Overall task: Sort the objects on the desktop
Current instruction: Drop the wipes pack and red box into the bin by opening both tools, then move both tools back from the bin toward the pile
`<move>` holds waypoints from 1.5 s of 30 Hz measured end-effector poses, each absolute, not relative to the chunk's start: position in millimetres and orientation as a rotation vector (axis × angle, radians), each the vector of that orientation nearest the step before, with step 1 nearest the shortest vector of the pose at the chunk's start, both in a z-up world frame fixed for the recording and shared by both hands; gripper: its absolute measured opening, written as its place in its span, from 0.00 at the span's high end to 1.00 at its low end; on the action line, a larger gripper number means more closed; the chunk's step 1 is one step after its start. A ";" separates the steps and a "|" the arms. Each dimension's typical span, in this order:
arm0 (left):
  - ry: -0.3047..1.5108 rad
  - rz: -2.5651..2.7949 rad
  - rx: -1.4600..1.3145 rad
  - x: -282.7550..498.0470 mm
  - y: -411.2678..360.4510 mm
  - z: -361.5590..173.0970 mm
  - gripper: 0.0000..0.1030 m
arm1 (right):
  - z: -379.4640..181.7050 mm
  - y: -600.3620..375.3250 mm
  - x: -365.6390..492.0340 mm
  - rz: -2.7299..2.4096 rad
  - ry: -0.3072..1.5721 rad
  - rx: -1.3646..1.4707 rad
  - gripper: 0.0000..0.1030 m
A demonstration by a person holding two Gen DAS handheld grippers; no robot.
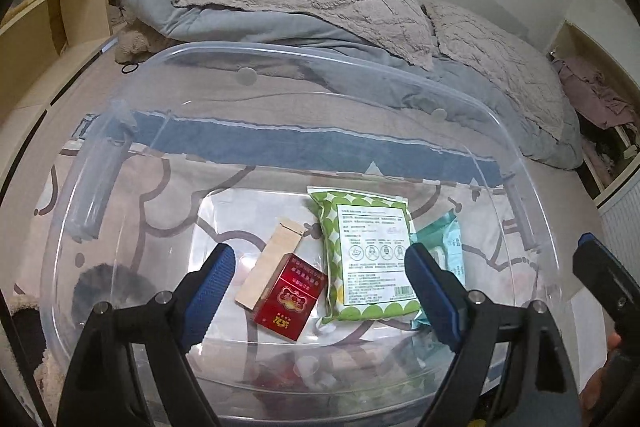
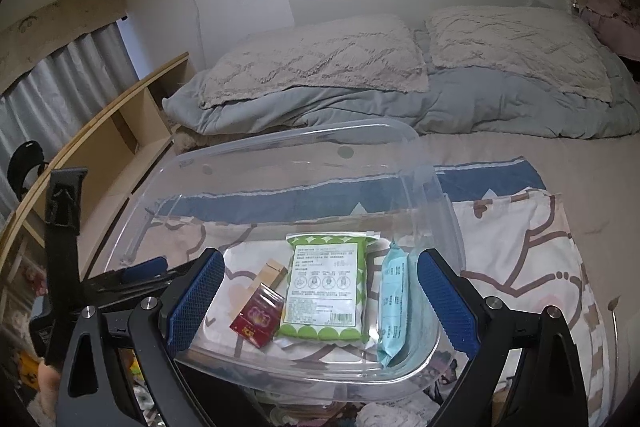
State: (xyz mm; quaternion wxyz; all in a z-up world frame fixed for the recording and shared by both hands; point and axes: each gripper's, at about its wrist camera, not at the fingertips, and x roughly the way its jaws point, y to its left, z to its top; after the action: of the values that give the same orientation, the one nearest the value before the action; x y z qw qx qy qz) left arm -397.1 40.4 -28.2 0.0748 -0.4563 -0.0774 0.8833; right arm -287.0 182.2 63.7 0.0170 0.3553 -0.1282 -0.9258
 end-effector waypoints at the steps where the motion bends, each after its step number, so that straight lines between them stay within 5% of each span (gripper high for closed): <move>1: -0.232 2.651 -1.368 -396.3 40.1 -27.5 0.16 | 63.0 181.1 -287.3 -2.876 -0.395 1.108 0.06; 34: -0.083 2.812 -1.192 -339.9 12.4 28.1 0.15 | 93.8 155.6 -261.8 -2.928 -0.315 1.028 0.06; 45: -0.058 2.881 -1.084 -316.7 0.5 48.0 0.01 | 98.4 151.9 -249.3 -3.005 -0.214 0.983 0.05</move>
State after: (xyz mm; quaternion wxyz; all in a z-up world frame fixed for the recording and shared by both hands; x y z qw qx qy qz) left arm -316.7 0.5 48.0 0.0314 -0.3518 -0.0189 0.9354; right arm -249.3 151.9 98.4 -0.0138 0.3103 -0.0674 -0.9482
